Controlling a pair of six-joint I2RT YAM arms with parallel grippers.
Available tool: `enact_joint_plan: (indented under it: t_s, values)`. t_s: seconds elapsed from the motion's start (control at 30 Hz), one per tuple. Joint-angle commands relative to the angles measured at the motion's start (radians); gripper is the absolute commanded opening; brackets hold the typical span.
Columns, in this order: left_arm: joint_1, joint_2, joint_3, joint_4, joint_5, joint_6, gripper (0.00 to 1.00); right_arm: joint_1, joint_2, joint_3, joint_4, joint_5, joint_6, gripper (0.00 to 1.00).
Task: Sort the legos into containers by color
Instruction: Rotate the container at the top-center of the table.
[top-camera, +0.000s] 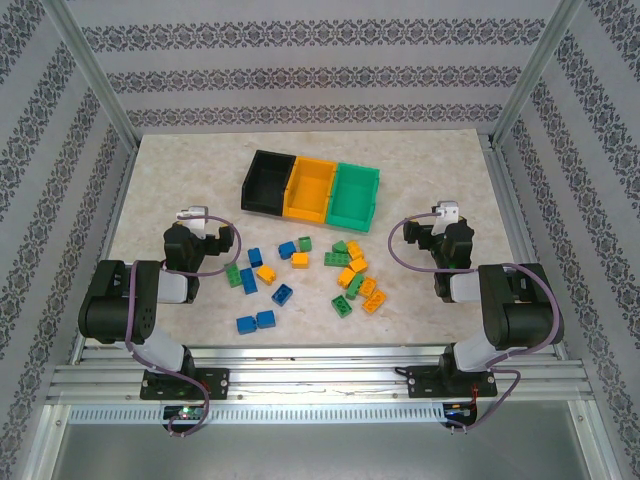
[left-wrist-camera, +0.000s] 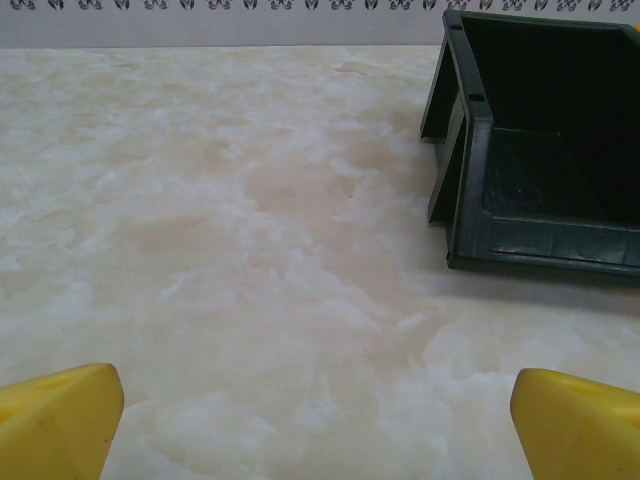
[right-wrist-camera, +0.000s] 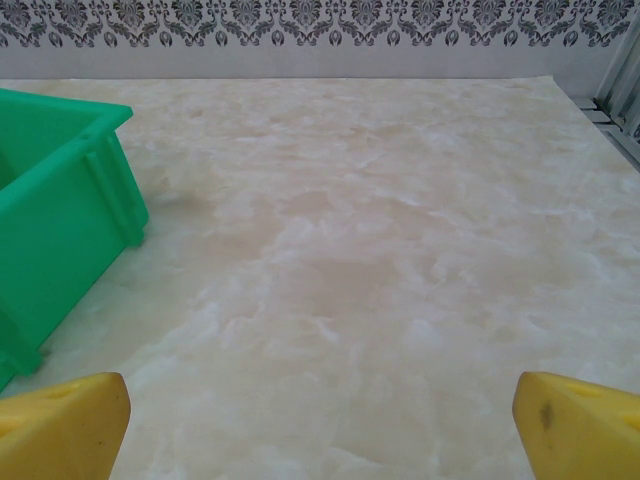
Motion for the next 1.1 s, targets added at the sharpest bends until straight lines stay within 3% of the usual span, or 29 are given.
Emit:
enact_joint_plan:
  t_s: [0.0, 0.4, 0.7, 0.8, 0.87, 0.93, 1.0, 1.07]
  values:
    - [-0.008, -0.001, 0.016, -0.017, 0.016, 0.014, 0.99, 0.0, -0.003, 0.016, 0.01, -0.021, 0.01, 0.98]
    - [-0.008, -0.002, 0.017, -0.023, 0.007, 0.009, 0.99, 0.015, -0.018, -0.002, 0.033, 0.008, -0.002, 0.98]
    - [-0.009, -0.154, 0.038, -0.183, -0.036, -0.003, 0.99, 0.04, -0.296, -0.06, -0.099, 0.056, -0.018, 0.98]
    - [-0.008, -0.238, 0.078, -0.325, -0.068, -0.031, 0.99, 0.036, -0.418, -0.074, -0.142, 0.102, 0.118, 0.99]
    - [-0.007, -0.292, 0.137, -0.481, -0.133, -0.128, 0.99, 0.024, -0.477, -0.058, -0.209, 0.057, 0.234, 0.98]
    - [-0.004, -0.313, 0.186, -0.591, -0.161, -0.21, 0.99, 0.016, -0.511, 0.026, -0.404, -0.02, 0.314, 0.98]
    - [0.003, -0.301, 0.215, -0.627, -0.115, -0.288, 0.99, 0.017, -0.48, 0.145, -0.621, -0.159, 0.341, 0.98]
    - [0.01, -0.27, 0.261, -0.673, -0.03, -0.335, 0.99, 0.027, -0.422, 0.212, -0.712, -0.257, 0.369, 0.98]
